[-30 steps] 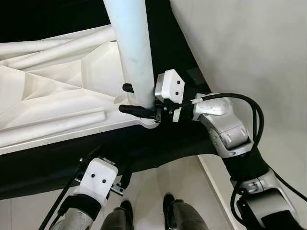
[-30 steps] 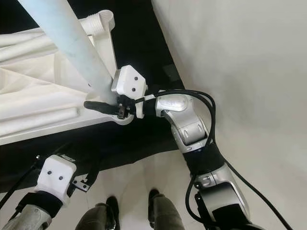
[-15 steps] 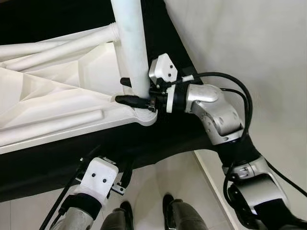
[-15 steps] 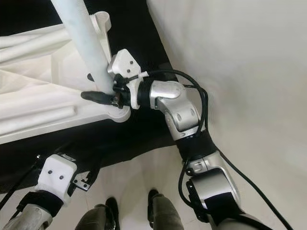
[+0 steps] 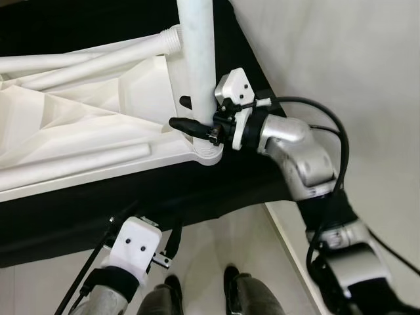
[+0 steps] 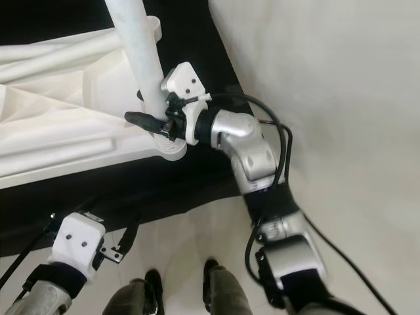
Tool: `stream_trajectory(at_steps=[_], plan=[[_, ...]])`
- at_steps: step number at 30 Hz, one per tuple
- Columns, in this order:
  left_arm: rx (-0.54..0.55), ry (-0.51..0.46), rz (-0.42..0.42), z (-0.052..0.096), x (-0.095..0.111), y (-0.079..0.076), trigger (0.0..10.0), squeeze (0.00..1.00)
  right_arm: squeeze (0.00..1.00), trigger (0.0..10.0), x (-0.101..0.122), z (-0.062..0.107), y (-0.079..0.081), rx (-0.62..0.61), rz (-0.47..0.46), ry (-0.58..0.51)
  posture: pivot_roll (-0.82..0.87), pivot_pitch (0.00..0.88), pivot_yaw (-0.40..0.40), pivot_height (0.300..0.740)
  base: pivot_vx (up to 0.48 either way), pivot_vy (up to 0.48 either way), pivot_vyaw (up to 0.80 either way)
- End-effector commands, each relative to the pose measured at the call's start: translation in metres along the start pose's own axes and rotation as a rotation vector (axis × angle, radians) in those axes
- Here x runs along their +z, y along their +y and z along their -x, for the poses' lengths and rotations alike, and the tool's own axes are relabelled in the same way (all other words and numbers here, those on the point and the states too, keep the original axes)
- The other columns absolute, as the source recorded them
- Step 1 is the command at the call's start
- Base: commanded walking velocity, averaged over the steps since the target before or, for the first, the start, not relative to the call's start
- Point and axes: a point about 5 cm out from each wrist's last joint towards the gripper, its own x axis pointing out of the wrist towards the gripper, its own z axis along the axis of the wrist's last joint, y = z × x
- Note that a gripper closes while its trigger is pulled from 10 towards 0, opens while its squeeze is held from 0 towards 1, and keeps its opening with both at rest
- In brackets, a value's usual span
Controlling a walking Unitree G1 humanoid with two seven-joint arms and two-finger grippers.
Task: Building children table
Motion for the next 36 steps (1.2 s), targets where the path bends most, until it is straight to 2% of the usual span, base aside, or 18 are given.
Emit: stream_trajectory(at_steps=[1, 2, 4, 7, 13, 19, 20, 21, 25, 27, 28, 29, 30, 31, 32, 34, 35, 36], plan=[[0.004, 0.029, -0.005, 0.004, -0.005, -0.001, 10.0, 0.0, 0.0, 10.0, -0.079, 0.041, -0.008, -0.458, -0.203, 0.344, -0.02, 0.408, 0.01, 0.74, 0.0, 0.0, 0.0], [0.004, 0.029, -0.005, 0.004, -0.005, -0.001, 10.0, 0.0, 0.0, 10.0, -0.079, 0.041, -0.008, -0.458, -0.203, 0.344, -0.02, 0.408, 0.01, 0.74, 0.0, 0.0, 0.0], [0.009, 0.029, -0.007, 0.003, -0.005, 0.0, 10.0, 0.0, 0.0, 10.0, -0.084, 0.05, 0.019, -0.553, -0.258, 0.335, -0.03, 0.41, 0.019, 0.74, 0.0, 0.0, 0.0], [0.009, 0.031, -0.013, 0.002, -0.006, 0.001, 10.0, 0.0, 0.0, 10.0, -0.083, 0.04, 0.039, -0.532, -0.28, 0.325, -0.01, 0.405, 0.031, 0.74, 0.0, 0.0, 0.0], [0.007, 0.032, -0.017, 0.0, -0.008, 0.002, 10.0, 0.0, 0.0, 10.0, -0.074, 0.028, 0.037, -0.524, -0.26, 0.295, -0.02, 0.387, 0.028, 0.74, 0.0, 0.0, 0.0], [0.014, 0.028, -0.02, -0.001, -0.008, 0.003, 10.0, 0.0, 0.0, 10.0, -0.07, 0.028, 0.033, -0.526, -0.256, 0.306, -0.03, 0.381, 0.022, 0.74, 0.0, 0.0, 0.0], [0.018, 0.028, -0.022, -0.001, -0.008, 0.003, 10.0, 0.0, 0.55, 10.0, -0.068, 0.029, 0.033, -0.518, -0.253, 0.299, -0.03, 0.379, 0.022, 0.74, 0.0, 0.0, 0.0], [0.021, 0.027, -0.023, -0.002, -0.009, 0.003, 10.0, 0.0, 1.0, 10.0, -0.063, 0.028, 0.034, -0.498, -0.283, 0.263, -0.03, 0.374, 0.023, 0.74, 0.0, 0.0, 0.0], [0.023, 0.028, -0.025, -0.002, -0.009, 0.003, 10.0, 0.0, 1.0, 10.0, -0.046, 0.023, 0.036, -0.405, -0.329, 0.16, -0.03, 0.368, 0.024, 0.74, 0.0, 0.0, 0.0], [0.02, 0.027, -0.026, -0.003, -0.01, 0.003, 10.0, 0.0, 1.0, 10.0, -0.017, 0.015, 0.039, -0.157, -0.315, 0.005, -0.03, 0.359, 0.026, 0.74, 0.0, 0.0, 0.0], [0.02, 0.027, -0.026, -0.003, -0.01, 0.003, 10.0, 0.0, 1.0, 10.0, -0.017, 0.015, 0.039, -0.157, -0.315, 0.005, -0.03, 0.359, 0.026, 0.74, 0.0, 0.0, 0.0], [0.018, 0.026, -0.026, -0.003, -0.01, 0.003, 10.0, 0.0, 1.0, 10.0, -0.005, 0.014, 0.038, -0.043, -0.277, -0.047, -0.04, 0.354, 0.025, 0.74, 0.0, 0.0, 0.0], [0.018, 0.026, -0.026, -0.003, -0.01, 0.003, 10.0, 0.0, 1.0, 10.0, -0.005, 0.014, 0.038, -0.043, -0.277, -0.047, -0.04, 0.354, 0.025, 0.74, 0.0, 0.0, 0.0], [0.017, 0.025, -0.026, -0.004, -0.01, 0.003, 10.0, 0.0, 0.85, 10.0, 0.003, 0.015, 0.039, 0.083, -0.249, -0.071, -0.04, 0.354, 0.025, 0.74, 0.0, 0.0, 0.0], [0.016, 0.024, -0.025, -0.005, -0.01, 0.002, 10.0, 0.0, 0.85, 10.0, 0.006, 0.016, 0.03, 0.175, -0.147, -0.055, -0.04, 0.348, 0.022, 0.74, 0.0, 0.0, 0.0], [0.016, 0.024, -0.025, -0.005, -0.01, 0.002, 10.0, 0.0, 0.85, 10.0, 0.006, 0.016, 0.028, 0.187, -0.123, -0.047, -0.04, 0.347, 0.021, 0.74, 0.0, 0.0, 0.0], [0.015, 0.023, -0.024, -0.005, -0.01, 0.001, 10.0, 0.0, 0.0, 10.0, 0.006, 0.015, 0.018, 0.228, -0.066, -0.019, -0.04, 0.342, 0.014, 0.74, 0.0, 0.0, 0.0], [0.015, 0.023, -0.024, -0.005, -0.01, 0.001, 10.0, 0.0, 0.0, 10.0, 0.006, 0.015, 0.018, 0.228, -0.066, -0.019, -0.04, 0.342, 0.014, 0.74, 0.0, 0.0, 0.0]])
